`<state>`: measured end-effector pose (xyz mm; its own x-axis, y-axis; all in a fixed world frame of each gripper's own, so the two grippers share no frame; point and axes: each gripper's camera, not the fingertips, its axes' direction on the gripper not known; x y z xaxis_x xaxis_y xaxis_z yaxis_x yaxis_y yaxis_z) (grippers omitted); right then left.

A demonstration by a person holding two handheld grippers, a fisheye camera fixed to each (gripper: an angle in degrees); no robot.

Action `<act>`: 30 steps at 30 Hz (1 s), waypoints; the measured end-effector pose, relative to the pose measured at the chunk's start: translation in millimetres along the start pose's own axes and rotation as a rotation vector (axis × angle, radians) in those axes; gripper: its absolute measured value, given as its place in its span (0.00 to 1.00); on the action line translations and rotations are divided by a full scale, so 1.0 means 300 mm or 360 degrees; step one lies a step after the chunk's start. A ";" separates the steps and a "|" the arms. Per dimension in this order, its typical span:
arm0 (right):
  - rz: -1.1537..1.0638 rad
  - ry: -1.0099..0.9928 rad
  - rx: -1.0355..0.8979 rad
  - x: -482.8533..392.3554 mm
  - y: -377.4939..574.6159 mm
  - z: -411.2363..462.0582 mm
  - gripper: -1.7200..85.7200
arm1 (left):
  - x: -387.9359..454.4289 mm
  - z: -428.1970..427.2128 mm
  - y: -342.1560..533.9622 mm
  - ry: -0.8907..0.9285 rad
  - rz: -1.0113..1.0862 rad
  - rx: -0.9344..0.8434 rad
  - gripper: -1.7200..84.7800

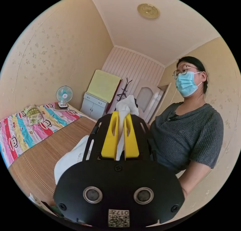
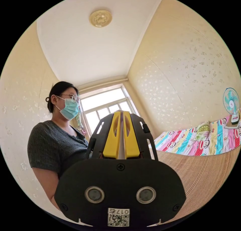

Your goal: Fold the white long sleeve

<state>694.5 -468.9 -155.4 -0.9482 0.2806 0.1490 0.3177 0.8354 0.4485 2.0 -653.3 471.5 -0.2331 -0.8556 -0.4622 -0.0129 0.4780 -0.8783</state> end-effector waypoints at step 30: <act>0.1189 0.1486 -0.2366 1.730 0.635 0.761 0.03 | -1.114 0.640 0.972 -0.0717 -0.1505 -0.1359 0.08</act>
<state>263.4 -56.2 -193.8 -0.4975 -0.3917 0.7740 0.8271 -0.4831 0.2872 262.9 -266.1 346.4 0.5359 -0.8346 0.1277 -0.6236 -0.4932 -0.6065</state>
